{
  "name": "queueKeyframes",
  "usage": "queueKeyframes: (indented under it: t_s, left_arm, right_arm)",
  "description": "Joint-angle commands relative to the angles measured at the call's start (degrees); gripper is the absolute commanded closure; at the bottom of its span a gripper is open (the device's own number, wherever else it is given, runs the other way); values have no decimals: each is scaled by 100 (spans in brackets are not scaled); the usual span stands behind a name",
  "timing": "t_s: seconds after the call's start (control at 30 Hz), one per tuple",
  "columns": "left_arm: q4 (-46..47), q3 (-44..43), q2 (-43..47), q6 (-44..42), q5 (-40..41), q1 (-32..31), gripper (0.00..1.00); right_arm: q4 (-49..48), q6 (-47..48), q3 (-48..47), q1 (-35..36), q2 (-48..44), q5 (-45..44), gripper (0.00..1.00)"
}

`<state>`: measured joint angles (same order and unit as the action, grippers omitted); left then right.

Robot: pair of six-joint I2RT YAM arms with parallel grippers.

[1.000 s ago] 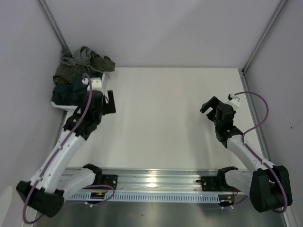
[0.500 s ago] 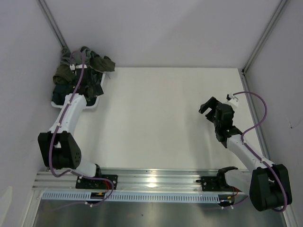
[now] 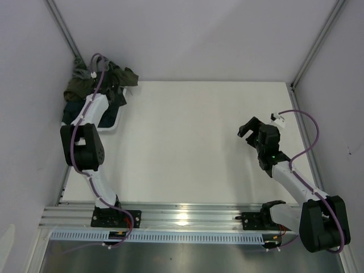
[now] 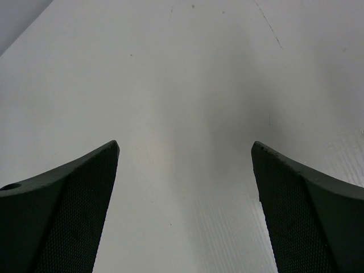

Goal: Fold and stack the shorts
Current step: Grab the shorts from the pile

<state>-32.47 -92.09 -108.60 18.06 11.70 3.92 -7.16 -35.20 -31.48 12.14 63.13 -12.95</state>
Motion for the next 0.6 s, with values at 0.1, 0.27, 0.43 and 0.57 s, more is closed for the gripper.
queueKeyframes:
  t_s: [0.1, 0.27, 0.43, 0.57]
  left_arm:
    - [-76, -441, -390, 258, -54, 152, 31]
    - [452, 164, -66, 470, -291, 372, 37]
    - [583, 253, 66, 601, -959, 565, 30]
    - [846, 411, 268, 812, -1457, 671, 21]
  right_arm:
    - [-198, -48, -51, -45, 59, 82, 1]
    - [-216, -75, -77, -45, 146, 222, 1]
    - [-242, -75, -103, -45, 243, 346, 0]
    - [-260, -75, -139, -54, 340, 407, 1]
